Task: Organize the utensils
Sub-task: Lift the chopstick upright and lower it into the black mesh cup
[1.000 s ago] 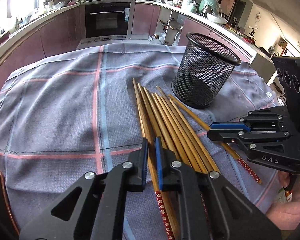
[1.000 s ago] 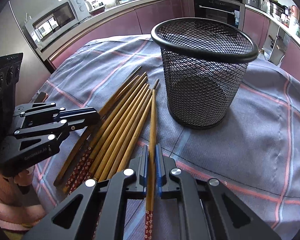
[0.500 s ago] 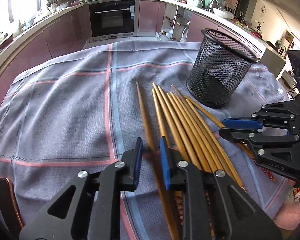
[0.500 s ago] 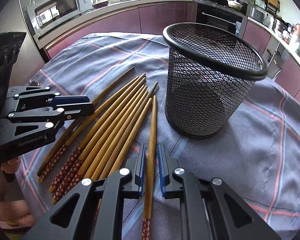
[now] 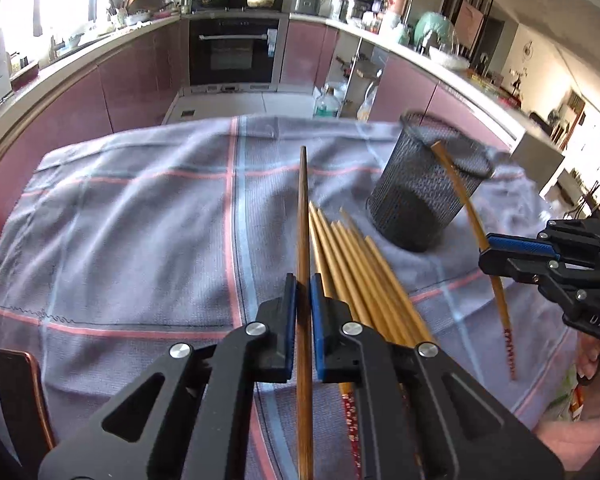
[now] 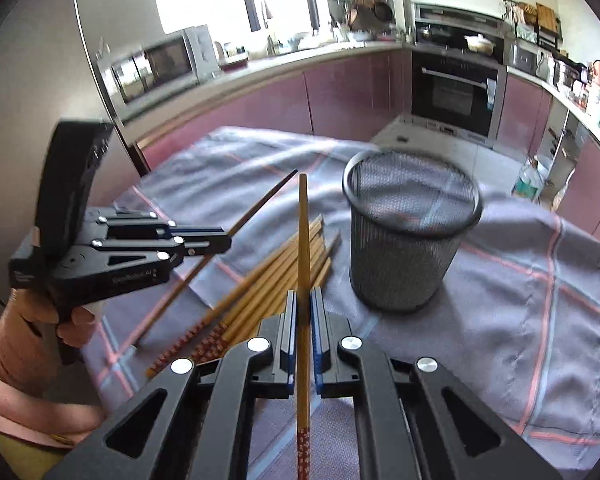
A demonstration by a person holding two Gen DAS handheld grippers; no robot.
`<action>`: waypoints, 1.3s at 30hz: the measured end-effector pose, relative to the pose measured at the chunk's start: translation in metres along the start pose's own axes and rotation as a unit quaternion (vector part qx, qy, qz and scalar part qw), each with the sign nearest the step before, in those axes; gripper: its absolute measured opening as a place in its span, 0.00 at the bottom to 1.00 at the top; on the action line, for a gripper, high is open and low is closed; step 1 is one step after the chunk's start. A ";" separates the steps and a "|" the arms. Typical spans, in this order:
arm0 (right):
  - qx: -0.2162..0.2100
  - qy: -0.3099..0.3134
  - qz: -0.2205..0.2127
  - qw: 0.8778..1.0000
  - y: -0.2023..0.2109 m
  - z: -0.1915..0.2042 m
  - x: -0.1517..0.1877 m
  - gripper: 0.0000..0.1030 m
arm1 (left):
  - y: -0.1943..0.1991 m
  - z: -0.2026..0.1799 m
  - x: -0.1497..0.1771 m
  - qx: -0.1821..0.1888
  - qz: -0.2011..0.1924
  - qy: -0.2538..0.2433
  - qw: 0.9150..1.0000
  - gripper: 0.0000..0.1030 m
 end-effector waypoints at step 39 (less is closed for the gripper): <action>0.071 0.001 -0.180 0.981 0.071 -0.068 -0.108 0.05 | 0.075 -0.111 -0.181 0.067 -0.134 0.019 0.989 0.07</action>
Point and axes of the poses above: each gripper's, at about its wrist camera, not at the fingertips, and y roughly against the way its jaws point, z to its left, x to its underside, the point moved 5 cm from there along -y, roughly the way its jaws point, and after that the axes turned 15 degrees about -x, right-handed, at the moved point
